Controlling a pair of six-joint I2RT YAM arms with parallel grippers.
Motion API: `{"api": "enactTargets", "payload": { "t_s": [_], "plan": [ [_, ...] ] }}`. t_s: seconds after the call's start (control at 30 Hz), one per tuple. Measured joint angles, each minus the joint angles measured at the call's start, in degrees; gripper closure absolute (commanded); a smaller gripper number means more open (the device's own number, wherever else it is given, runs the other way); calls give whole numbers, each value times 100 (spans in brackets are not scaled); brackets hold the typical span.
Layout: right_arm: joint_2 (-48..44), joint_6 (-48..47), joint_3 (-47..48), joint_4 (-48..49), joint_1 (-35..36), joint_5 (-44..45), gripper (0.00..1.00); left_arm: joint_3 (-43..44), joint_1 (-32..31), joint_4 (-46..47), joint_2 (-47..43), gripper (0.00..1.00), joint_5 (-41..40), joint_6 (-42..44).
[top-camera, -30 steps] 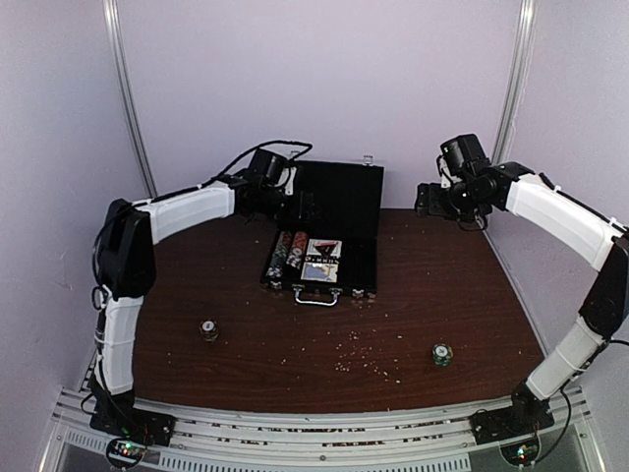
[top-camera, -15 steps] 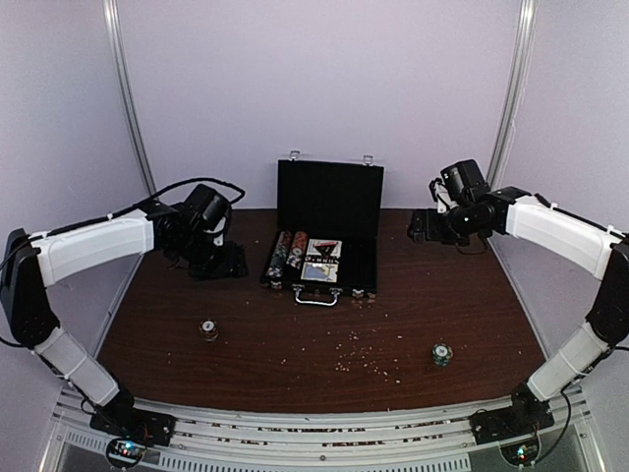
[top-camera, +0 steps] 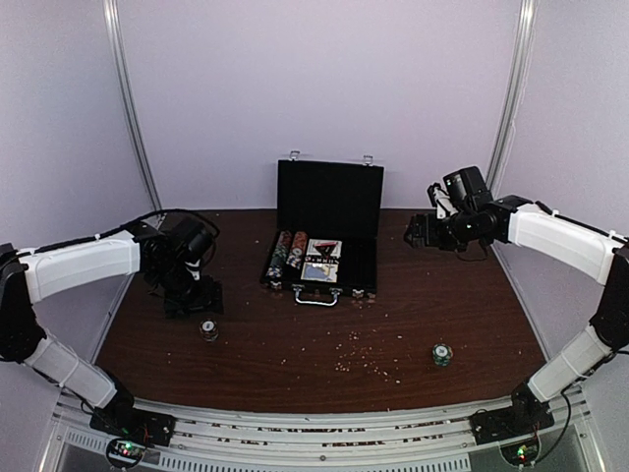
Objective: Pack up texas hold em set
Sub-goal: Pick up the pile of poker chips from the pile of poker chips.
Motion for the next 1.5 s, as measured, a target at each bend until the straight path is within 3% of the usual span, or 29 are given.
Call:
{"api": "enactTargets", "payload": {
  "t_s": [0.4,0.77,1.17,1.5],
  "plan": [
    [-131,-15,-221,164,0,-111,10,-2,166,387,1029,17,264,203],
    [-179,-20,-304,284,0,-131,10,-33,247,391,1211,37,264,293],
    [-177,-20,-332,345,0,-208,10,-101,247,396,1488,47,256,380],
    [-177,-17,-391,365,0,-212,10,-186,247,420,1585,48,251,459]
  ]
}}
